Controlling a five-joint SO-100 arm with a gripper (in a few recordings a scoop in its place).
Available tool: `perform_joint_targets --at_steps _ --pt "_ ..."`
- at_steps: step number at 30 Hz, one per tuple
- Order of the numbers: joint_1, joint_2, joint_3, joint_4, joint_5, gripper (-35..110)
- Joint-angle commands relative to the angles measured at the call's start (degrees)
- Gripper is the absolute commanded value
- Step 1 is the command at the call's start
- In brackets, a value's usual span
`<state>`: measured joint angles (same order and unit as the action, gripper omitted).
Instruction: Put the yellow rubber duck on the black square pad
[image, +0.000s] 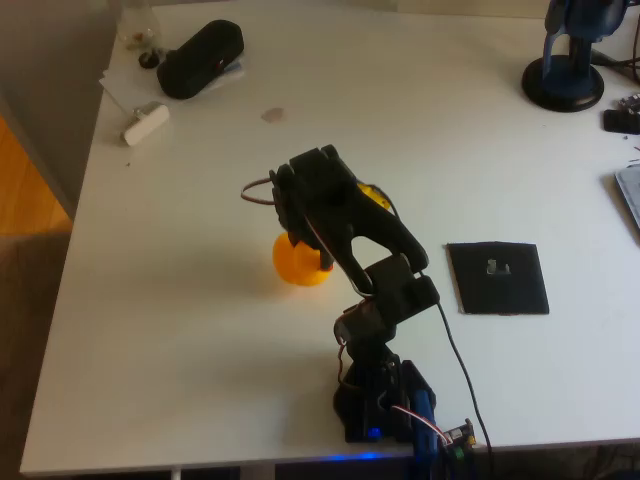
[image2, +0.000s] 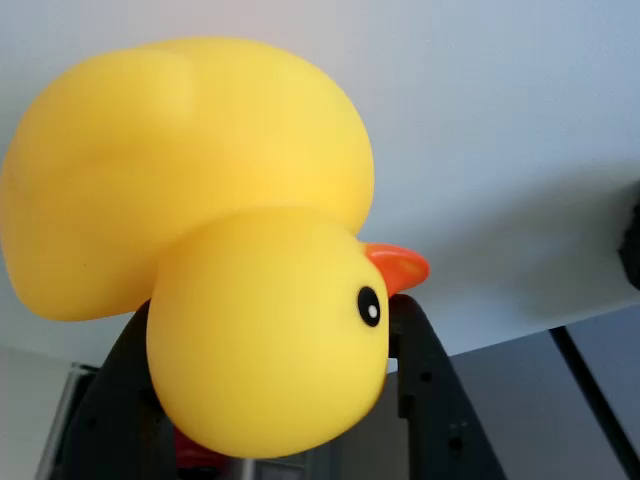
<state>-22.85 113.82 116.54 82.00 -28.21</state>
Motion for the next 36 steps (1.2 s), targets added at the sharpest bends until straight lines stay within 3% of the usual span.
perform_joint_targets --at_steps 1,17,36 --pt "0.2 2.1 -4.2 1.0 -0.1 14" --pt "2.1 3.5 -4.3 0.9 3.7 14" --pt "41.7 13.3 -3.4 1.0 2.8 14"
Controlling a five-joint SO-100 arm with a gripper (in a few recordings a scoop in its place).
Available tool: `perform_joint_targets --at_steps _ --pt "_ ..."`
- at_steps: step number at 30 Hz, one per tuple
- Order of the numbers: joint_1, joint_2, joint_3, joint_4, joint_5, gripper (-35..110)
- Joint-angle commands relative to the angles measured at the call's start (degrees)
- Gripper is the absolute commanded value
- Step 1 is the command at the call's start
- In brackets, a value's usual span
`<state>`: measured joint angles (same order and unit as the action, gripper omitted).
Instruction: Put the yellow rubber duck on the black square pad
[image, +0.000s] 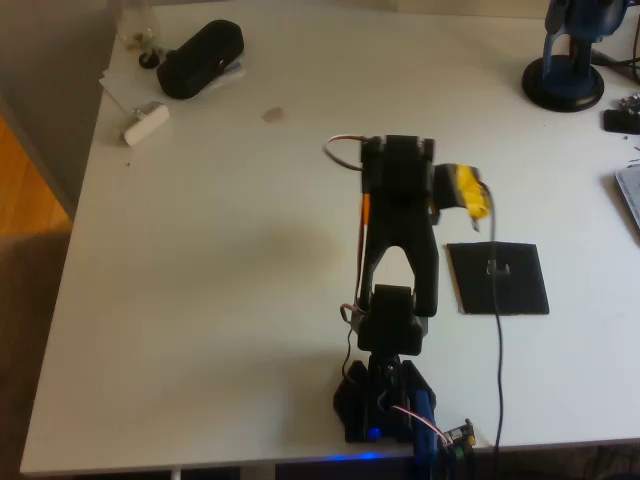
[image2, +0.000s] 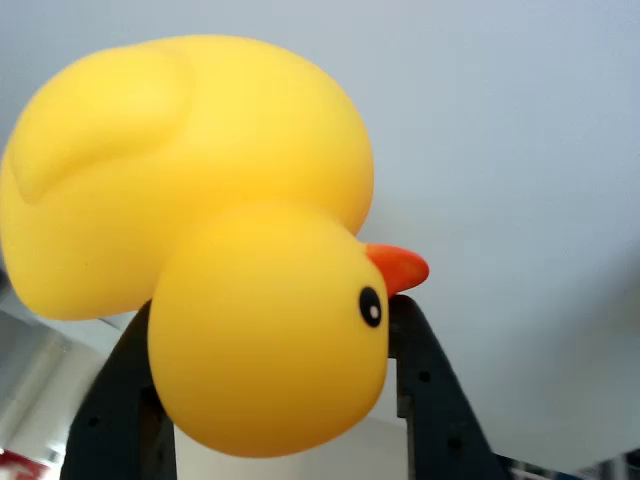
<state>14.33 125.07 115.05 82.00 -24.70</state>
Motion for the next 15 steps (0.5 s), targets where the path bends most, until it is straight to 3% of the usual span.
perform_joint_targets --at_steps 1,15 --pt "6.5 2.0 -1.9 1.0 -0.7 14" --pt "30.8 1.1 -1.9 0.8 -3.3 14"
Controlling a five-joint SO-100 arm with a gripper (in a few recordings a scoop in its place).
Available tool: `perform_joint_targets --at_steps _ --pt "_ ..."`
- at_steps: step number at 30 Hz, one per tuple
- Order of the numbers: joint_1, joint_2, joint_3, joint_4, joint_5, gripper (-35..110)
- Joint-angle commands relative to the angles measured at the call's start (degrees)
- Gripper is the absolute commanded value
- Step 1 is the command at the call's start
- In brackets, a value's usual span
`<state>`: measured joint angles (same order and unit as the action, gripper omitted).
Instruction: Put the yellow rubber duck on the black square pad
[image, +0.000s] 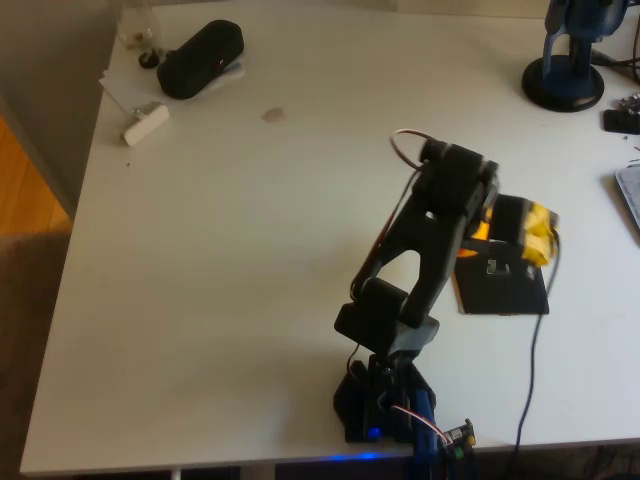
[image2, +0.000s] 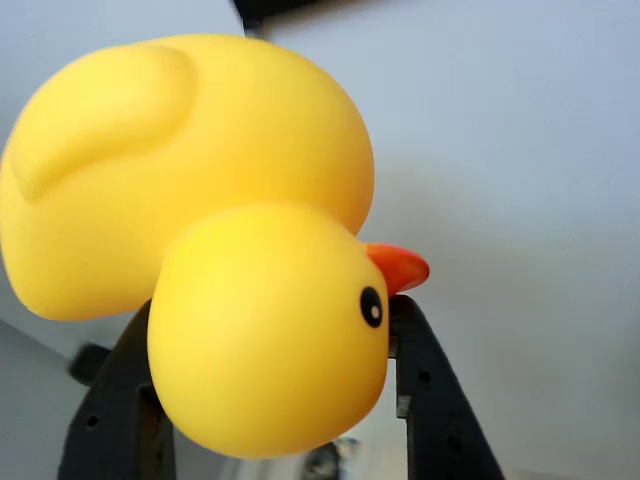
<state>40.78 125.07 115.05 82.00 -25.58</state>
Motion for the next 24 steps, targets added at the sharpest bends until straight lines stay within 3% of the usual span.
perform_joint_targets --at_steps 1,9,24 --pt "6.1 1.1 -1.9 0.8 -3.7 14" --pt "17.3 -8.7 -2.7 0.0 -7.8 14" --pt "18.4 -19.0 -13.1 0.0 -7.0 14"
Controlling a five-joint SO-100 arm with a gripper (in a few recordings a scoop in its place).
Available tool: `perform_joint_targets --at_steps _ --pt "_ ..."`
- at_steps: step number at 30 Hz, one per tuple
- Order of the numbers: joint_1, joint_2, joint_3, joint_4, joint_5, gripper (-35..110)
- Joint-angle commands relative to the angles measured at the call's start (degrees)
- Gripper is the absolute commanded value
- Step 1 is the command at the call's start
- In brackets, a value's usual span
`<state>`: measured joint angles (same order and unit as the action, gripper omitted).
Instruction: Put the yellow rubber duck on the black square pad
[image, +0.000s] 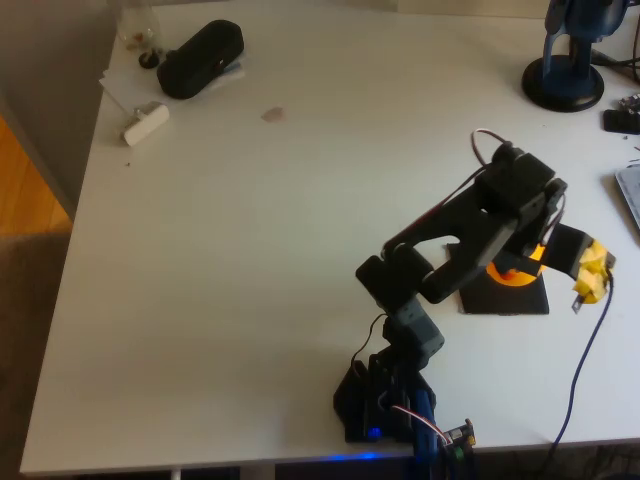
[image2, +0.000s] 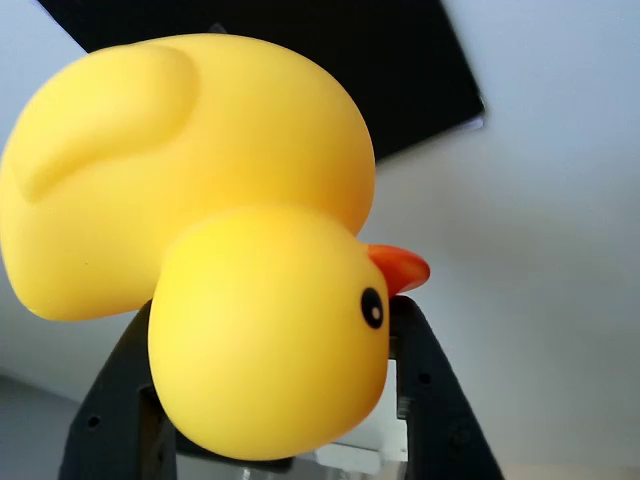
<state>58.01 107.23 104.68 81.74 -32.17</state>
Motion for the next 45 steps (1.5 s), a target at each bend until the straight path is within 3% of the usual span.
perform_joint_targets --at_steps 1,9,45 --pt "1.1 -2.3 -2.7 0.3 -0.5 14" --pt "4.4 -10.2 -3.4 0.2 -1.1 14" --pt "3.6 -10.5 -4.9 -3.9 -1.1 14"
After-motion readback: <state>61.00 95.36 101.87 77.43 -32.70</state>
